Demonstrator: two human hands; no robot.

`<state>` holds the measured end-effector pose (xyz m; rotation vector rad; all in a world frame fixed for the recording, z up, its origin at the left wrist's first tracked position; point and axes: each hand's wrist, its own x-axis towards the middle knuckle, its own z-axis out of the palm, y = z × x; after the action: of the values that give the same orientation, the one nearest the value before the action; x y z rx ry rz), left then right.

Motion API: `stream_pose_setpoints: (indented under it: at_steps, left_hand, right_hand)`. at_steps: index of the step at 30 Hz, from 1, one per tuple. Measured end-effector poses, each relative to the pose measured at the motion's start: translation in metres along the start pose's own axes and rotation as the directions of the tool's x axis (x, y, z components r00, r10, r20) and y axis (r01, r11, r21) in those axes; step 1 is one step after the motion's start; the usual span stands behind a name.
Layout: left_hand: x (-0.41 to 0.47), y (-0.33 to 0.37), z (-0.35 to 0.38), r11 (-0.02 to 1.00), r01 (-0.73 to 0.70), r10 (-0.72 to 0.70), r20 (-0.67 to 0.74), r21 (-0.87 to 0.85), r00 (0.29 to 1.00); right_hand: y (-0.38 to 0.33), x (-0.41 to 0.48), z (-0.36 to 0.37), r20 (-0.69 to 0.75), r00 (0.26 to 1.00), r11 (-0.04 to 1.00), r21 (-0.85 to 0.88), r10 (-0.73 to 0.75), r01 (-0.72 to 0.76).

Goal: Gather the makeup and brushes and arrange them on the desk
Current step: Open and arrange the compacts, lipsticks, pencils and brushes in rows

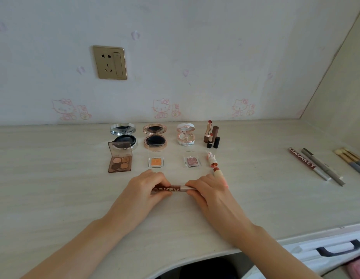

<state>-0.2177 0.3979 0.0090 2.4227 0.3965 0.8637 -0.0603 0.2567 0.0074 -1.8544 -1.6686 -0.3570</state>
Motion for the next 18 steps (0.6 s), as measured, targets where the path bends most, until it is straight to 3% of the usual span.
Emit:
stream_pose_setpoints:
  at_steps: [7,12,18]
  left_hand:
    - [0.000,0.002,-0.001,1.000,-0.010,0.010,-0.007,0.027,1.000]
    - [0.001,0.001,-0.005,0.998,-0.026,0.030,-0.049,0.064,0.998]
    - [0.001,0.002,-0.005,0.996,-0.031,0.035,-0.051,0.079,0.998]
  right_hand:
    - [0.000,0.006,-0.007,-0.007,0.999,0.995,0.095,0.034,-0.033]
    - [-0.006,0.003,-0.012,0.139,0.952,0.923,0.239,0.274,-0.300]
    - [-0.008,0.003,-0.008,0.109,0.971,0.955,0.184,0.215,-0.232]
